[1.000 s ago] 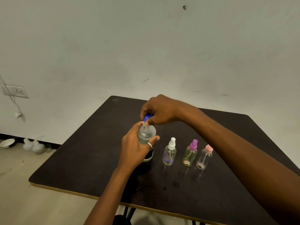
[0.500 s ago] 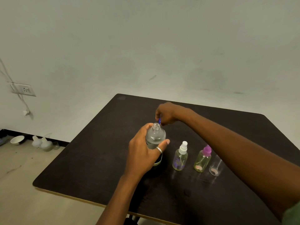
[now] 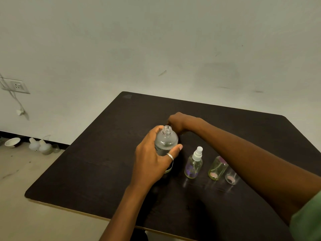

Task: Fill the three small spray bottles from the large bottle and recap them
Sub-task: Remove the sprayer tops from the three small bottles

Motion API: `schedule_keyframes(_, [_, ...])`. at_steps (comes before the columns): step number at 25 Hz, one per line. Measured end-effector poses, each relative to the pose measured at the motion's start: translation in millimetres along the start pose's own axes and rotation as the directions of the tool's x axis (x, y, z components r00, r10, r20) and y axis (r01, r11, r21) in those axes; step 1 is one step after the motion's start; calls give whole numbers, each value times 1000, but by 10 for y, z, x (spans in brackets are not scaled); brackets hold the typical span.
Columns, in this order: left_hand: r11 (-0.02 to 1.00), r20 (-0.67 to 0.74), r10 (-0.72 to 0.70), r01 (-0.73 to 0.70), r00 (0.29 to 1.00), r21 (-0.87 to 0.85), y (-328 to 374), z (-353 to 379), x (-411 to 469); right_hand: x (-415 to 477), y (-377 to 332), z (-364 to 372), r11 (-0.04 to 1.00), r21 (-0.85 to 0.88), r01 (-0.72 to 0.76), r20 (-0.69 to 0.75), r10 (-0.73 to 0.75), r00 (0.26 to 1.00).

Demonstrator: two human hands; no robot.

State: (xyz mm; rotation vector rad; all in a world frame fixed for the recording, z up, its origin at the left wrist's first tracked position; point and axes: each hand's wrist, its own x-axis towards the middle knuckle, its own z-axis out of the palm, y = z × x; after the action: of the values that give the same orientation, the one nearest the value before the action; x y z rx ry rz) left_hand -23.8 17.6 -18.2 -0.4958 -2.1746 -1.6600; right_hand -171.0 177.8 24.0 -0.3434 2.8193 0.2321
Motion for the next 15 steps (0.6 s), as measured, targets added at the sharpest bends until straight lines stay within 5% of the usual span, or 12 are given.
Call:
schedule_keyframes(6, [999, 9, -41, 41, 999, 2, 39, 2, 2, -659, 128, -588, 992, 119, 51, -201, -27, 979])
schedule_keyframes(12, [968, 93, -249, 244, 964, 58, 201, -21, -50, -1418, 161, -786, 975, 200, 93, -297, -30, 955])
schedule_keyframes(15, [973, -174, -211, 223, 962, 54, 385, 17, -362, -1671, 102, -733, 975, 182, 129, -304, -69, 950])
